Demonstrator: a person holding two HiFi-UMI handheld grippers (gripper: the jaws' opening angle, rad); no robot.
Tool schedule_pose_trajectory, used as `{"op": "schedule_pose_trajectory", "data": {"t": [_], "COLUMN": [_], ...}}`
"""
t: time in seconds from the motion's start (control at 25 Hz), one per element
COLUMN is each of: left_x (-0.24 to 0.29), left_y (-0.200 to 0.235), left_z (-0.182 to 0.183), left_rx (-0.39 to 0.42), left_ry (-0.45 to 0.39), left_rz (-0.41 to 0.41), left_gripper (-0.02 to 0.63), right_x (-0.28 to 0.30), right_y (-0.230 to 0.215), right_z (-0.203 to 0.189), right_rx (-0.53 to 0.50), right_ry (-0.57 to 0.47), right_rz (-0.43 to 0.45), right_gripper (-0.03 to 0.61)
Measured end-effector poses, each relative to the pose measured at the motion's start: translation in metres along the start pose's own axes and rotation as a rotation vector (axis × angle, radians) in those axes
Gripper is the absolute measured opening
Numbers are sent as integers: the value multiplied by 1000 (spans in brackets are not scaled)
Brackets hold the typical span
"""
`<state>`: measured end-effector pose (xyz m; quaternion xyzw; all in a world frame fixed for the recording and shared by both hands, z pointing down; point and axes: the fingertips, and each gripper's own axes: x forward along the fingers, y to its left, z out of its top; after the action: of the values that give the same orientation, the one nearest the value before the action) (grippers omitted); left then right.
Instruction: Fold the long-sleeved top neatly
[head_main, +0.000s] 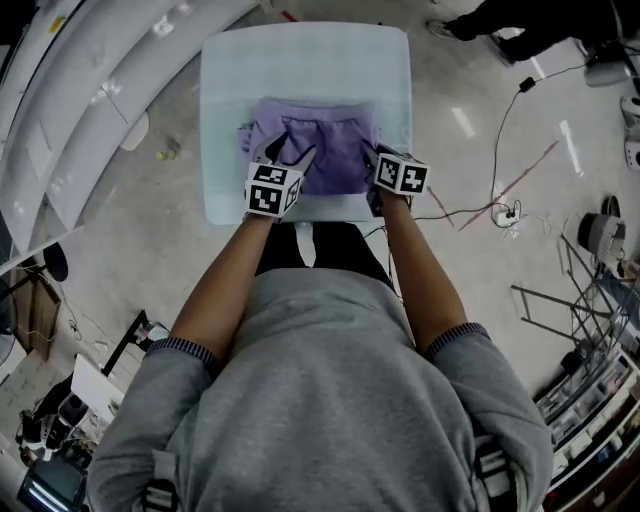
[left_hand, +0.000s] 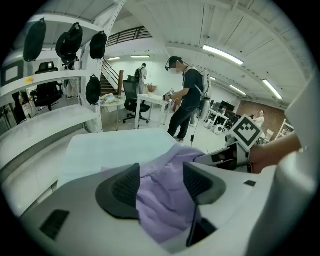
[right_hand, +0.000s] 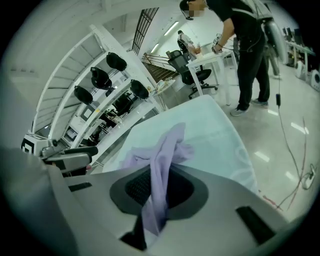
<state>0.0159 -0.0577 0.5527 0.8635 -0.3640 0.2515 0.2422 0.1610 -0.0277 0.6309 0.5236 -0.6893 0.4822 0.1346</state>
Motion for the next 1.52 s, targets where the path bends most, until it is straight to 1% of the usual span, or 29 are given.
{"op": "schedule_pose_trajectory", "data": {"t": [0.16,0.28,0.44,0.72,0.88,1.16,1.24,1.4,1.52], "left_x": [-10,-22,-40,-68,-81,-95,-99,-107,-112], "left_y": [15,35,70,115,134,159,166,184,199], "left_z": [-2,-5,-11,-24,-35,-51,-56,-62,-64], "left_rx": [-1,-6,-16,-28,-28,-23,-25,-31,-42], "left_ry": [-17,-25,-29,-28,-11,10,14,23,20], "left_rz": [-32,-42,-35,-25,-29,-37,-36,-20,0], "left_gripper": [296,296,296,296,296,296,296,296,296], "right_x": [-4,1,15,45,70,121,137,168,181], "right_y": [30,57,94,144,163,185,192,214,239], "right_z": [5,9,11,5,2,-15,-23,-36,-43], "right_rx": [-8,10,22,13,11,-2,-11,-30,-52], "right_ry": [-17,-35,-47,-58,-52,-6,17,67,98], "right_rz": [-19,-17,-11,-1,-3,-11,-11,26,84], "right_gripper": [58,60,60,61,61,64,77,179,190]}}
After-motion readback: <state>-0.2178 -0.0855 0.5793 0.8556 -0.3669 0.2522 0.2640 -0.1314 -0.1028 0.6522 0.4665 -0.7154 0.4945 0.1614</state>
